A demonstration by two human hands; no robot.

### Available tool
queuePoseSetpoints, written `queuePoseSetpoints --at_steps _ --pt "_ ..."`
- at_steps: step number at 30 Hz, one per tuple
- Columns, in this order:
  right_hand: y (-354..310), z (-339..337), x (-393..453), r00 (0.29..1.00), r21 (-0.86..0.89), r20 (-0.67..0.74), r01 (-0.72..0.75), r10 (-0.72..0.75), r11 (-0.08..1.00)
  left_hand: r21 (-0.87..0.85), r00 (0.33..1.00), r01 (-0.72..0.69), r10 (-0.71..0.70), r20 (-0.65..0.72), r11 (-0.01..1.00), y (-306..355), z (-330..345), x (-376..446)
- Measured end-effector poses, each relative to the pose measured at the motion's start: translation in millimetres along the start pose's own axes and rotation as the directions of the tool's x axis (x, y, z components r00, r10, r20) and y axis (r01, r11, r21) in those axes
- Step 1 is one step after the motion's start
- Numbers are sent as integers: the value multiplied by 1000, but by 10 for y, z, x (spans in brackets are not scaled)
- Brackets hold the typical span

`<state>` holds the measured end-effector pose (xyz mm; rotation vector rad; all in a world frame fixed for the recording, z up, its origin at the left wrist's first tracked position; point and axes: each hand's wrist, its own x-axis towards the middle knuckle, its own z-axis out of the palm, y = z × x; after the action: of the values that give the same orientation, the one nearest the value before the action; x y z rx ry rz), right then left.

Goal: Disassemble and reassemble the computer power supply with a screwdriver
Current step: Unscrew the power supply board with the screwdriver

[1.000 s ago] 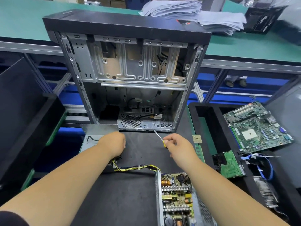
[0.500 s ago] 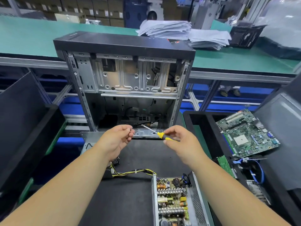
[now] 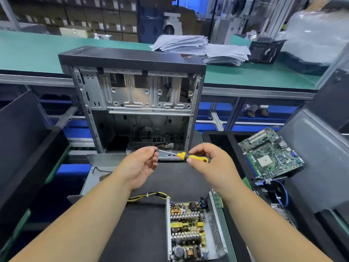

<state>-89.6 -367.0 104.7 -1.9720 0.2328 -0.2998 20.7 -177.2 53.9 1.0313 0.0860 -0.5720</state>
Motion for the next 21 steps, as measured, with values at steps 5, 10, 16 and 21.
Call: queuePoseSetpoints --at_steps 5,10,16,21 --pt "24 -184 -128 1000 32 6 26 -26 999 -12 1000 8 -8 13 1000 -81 193 -109" --pt "38 -395 -234 999 29 12 37 -38 999 13 1000 8 -8 -19 1000 -128 410 -235" --pt "47 -623 -361 995 34 42 93 -94 995 5 997 -11 11 -74 1000 -216 611 -381" --pt "106 -769 -424 993 15 55 107 -108 994 156 996 -61 70 -49 986 -339 712 -457"
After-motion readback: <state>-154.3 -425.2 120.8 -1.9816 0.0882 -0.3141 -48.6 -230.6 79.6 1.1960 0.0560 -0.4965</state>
